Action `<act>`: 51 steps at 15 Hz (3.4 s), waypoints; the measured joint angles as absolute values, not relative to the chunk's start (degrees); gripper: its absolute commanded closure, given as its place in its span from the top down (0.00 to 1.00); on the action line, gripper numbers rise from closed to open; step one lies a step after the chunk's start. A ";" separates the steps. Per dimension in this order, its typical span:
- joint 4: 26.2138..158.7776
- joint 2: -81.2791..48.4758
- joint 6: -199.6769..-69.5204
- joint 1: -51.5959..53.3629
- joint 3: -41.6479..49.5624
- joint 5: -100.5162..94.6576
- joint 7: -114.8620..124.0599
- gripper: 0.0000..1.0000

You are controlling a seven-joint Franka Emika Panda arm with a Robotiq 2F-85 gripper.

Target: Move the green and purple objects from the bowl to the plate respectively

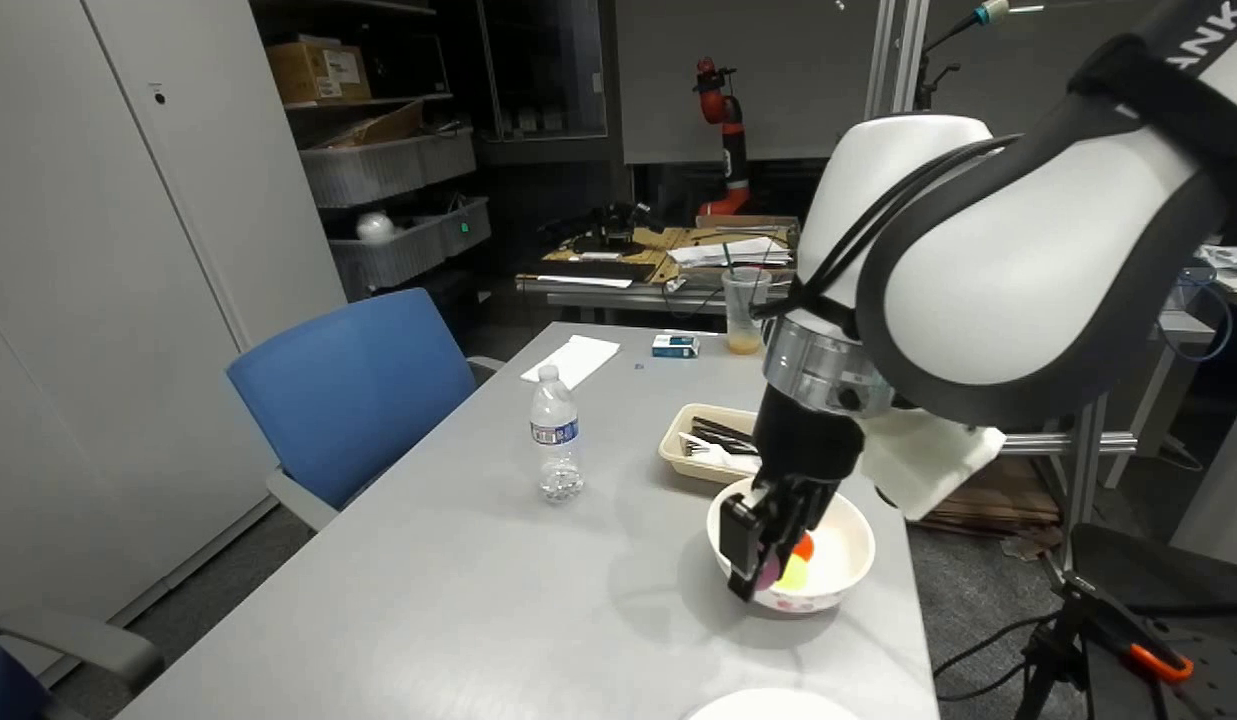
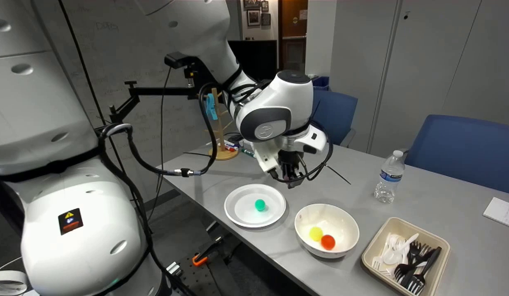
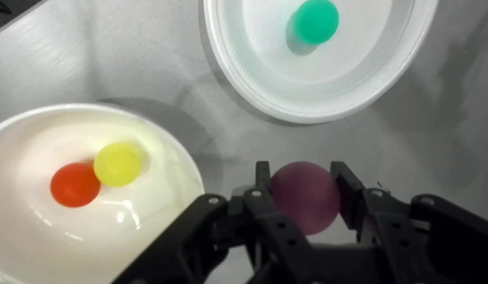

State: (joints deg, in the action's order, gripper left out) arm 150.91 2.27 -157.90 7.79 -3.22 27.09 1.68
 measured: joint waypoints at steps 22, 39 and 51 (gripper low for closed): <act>154.06 -8.04 -176.18 11.45 -17.89 75.33 -24.89 0.88; 152.91 -10.12 -177.19 10.61 -9.90 59.67 -27.86 1.00; 143.05 -4.03 -146.00 10.28 7.24 11.23 0.00 1.00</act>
